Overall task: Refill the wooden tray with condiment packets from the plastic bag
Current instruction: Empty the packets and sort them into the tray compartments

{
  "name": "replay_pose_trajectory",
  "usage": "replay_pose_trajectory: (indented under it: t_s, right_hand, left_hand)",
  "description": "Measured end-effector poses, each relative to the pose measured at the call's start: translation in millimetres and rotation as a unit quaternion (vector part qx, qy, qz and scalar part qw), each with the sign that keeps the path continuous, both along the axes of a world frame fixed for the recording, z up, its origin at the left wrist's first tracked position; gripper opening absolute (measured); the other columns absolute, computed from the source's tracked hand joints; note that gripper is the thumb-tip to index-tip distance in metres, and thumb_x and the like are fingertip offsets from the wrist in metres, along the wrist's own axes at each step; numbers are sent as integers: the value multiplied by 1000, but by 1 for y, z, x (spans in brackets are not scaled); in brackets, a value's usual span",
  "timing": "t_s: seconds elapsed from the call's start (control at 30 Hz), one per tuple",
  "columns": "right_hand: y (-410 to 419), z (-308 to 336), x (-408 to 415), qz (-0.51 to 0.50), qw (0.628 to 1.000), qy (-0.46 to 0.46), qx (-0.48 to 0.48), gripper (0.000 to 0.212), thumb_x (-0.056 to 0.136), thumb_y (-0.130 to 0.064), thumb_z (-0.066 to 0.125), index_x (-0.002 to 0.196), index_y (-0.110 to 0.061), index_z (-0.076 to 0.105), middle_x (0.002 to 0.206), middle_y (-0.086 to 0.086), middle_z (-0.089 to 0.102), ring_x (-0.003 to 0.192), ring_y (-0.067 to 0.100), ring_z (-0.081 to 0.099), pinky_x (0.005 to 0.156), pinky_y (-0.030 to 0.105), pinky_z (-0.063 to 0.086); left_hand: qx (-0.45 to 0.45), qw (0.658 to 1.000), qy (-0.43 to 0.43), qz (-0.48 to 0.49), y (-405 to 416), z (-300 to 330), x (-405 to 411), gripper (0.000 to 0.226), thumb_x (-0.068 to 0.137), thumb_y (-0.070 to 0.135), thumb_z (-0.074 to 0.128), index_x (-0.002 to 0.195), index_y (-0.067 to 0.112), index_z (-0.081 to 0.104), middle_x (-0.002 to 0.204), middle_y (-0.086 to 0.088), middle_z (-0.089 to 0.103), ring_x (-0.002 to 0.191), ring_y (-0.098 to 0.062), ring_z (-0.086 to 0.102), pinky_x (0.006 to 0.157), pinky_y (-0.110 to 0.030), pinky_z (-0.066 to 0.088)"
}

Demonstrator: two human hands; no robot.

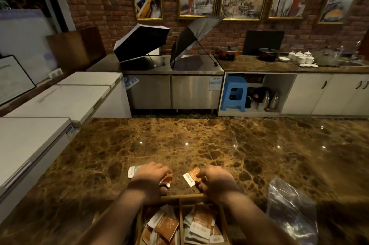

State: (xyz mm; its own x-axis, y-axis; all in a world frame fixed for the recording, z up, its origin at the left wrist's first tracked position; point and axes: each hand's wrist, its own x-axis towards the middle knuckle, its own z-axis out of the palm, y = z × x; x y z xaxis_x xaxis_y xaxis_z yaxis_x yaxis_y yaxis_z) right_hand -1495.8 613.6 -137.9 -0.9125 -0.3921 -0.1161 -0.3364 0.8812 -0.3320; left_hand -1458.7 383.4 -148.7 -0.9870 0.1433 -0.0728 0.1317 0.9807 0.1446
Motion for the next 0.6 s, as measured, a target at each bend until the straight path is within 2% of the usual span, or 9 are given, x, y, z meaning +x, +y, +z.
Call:
replay_pose_trajectory:
  t_s: [0.1, 0.2, 0.3, 0.37, 0.43, 0.5, 0.6]
  right_hand:
    - [-6, -4, -8, 43, 999, -26, 20, 37, 98, -30, 60, 134, -33, 61, 141, -5, 57, 129, 18, 52, 108, 35, 44]
    - [-14, -10, -17, 69, 997, -31, 26, 40, 94, -26, 63, 134, -33, 63, 144, -7, 58, 130, 19, 53, 108, 37, 45]
    - [-21, -14, -25, 61, 995, -51, 56, 46, 87, -19, 71, 130, -35, 66, 135, -5, 65, 123, 22, 60, 104, 37, 49]
    - [-24, -15, -29, 59, 994, -54, 73, 39, 84, -18, 72, 120, -34, 71, 122, -2, 70, 112, 24, 66, 96, 37, 53]
    - [-25, -16, -33, 69, 993, -30, 89, 28, 82, -16, 71, 106, -30, 74, 111, -1, 71, 103, 26, 68, 88, 37, 55]
    - [-23, -17, -35, 72, 993, -4, 98, 21, 85, -17, 68, 103, -26, 75, 110, 1, 71, 102, 27, 68, 83, 35, 53]
    - [-21, -17, -35, 86, 988, 32, 122, 17, 91, -22, 63, 103, -20, 75, 112, 7, 72, 104, 30, 68, 83, 36, 52]
  left_hand:
    - [10, 1000, -23, 1, -1, -10, -8, 45, 81, 40, 72, 123, 38, 57, 126, 10, 62, 118, -17, 52, 97, -34, 44]
    - [-8, 998, -62, -5, -5, -13, -21, 52, 75, 34, 79, 123, 37, 60, 127, 8, 63, 119, -19, 55, 98, -37, 47]
    - [-19, 997, -81, -8, -6, -16, -30, 57, 71, 26, 83, 122, 36, 60, 128, 8, 63, 121, -19, 55, 99, -35, 46]
    - [-18, 997, -79, -13, -6, -16, -32, 54, 70, 24, 83, 119, 35, 62, 124, 11, 64, 118, -17, 56, 95, -33, 46]
    - [-4, 998, -62, -22, -7, -18, -33, 39, 75, 25, 77, 112, 33, 66, 117, 10, 67, 113, -16, 59, 90, -33, 47]
    - [7, 999, -43, -22, -7, -18, -29, 23, 84, 27, 64, 106, 31, 67, 111, 8, 70, 108, -18, 61, 86, -34, 47]
    - [2, 1000, -18, -12, -4, -14, -24, 24, 88, 28, 55, 110, 32, 65, 111, 3, 72, 107, -23, 62, 86, -37, 47]
